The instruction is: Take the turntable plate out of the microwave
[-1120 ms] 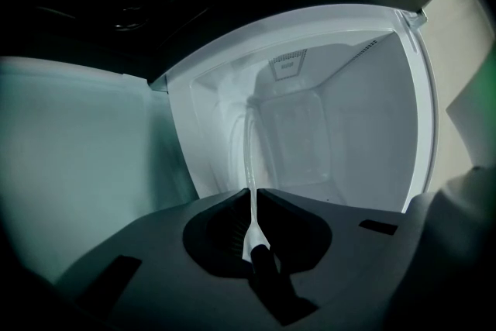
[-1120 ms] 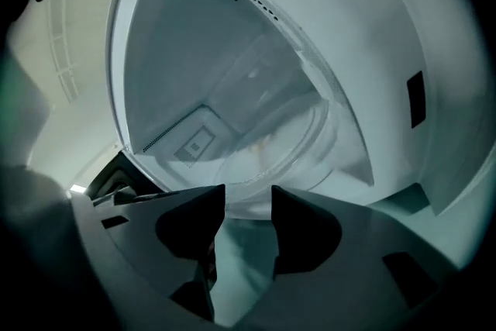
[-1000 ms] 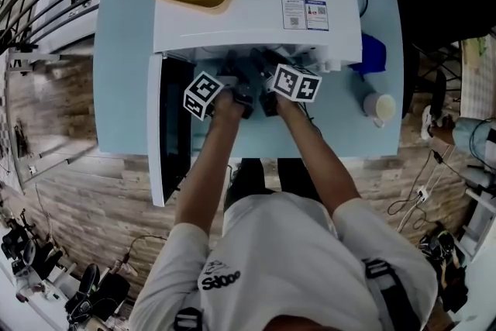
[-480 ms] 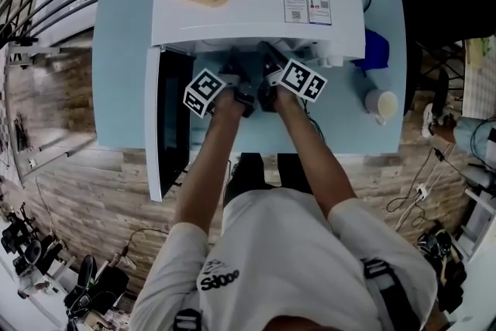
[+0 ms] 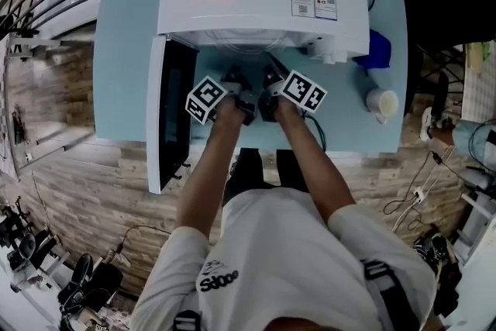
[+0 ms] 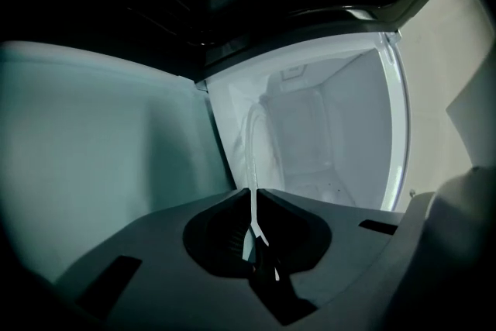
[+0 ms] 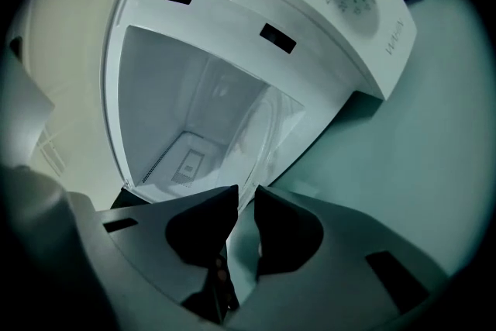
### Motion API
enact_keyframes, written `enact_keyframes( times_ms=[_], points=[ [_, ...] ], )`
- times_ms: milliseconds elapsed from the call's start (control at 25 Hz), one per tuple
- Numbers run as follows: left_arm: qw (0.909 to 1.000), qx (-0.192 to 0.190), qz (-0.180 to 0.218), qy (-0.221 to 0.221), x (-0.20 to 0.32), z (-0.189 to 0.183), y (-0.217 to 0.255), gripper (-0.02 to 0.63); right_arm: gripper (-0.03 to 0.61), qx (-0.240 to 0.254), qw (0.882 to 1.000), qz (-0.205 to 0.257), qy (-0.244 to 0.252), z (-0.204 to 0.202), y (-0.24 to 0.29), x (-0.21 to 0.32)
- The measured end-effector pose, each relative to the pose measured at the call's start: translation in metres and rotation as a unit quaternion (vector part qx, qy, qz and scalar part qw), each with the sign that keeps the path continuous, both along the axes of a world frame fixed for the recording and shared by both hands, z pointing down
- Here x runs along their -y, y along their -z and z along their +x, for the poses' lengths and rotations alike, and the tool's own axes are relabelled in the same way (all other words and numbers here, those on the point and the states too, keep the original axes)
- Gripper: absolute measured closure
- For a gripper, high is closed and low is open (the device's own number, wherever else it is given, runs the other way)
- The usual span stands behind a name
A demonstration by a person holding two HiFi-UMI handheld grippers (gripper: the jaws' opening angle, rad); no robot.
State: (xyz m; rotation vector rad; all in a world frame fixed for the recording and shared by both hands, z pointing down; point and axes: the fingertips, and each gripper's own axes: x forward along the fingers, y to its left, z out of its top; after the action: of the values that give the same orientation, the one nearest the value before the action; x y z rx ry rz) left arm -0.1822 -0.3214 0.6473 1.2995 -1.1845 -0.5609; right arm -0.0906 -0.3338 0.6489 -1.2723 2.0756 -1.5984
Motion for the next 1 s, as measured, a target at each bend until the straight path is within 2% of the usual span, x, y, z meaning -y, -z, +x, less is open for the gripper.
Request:
enact_keyframes(
  times_ms=[280,360,400,840,1000],
  points=[
    [0.9999,-0.002,0.016,-0.002,-0.011,-0.003,-0.001,0.573,0.520,0.011,1.000,-0.010,-0.002,-0.001,0.001,-0.022],
    [0.9997,-0.004,0.025,-0.002,-0.007,-0.004,-0.002,0.473,0.522,0.017,1.000,-0.010,-0.001,-0.001,0.002,-0.031],
    [0.9996,-0.006,0.028,-0.005,-0.004,-0.004,-0.003,0.459,0.523,0.020,1.000,-0.008,0.000,-0.001,0.003,-0.036],
    [0.9968,-0.053,0.059,-0.010,-0.001,-0.008,-0.017,0.443,0.525,0.046,0.999,0.018,0.006,0.000,0.005,-0.078],
    [0.9955,-0.048,0.074,-0.036,0.003,-0.003,-0.016,0.443,0.525,0.050,0.998,0.030,0.001,-0.001,0.005,-0.089]
  ],
)
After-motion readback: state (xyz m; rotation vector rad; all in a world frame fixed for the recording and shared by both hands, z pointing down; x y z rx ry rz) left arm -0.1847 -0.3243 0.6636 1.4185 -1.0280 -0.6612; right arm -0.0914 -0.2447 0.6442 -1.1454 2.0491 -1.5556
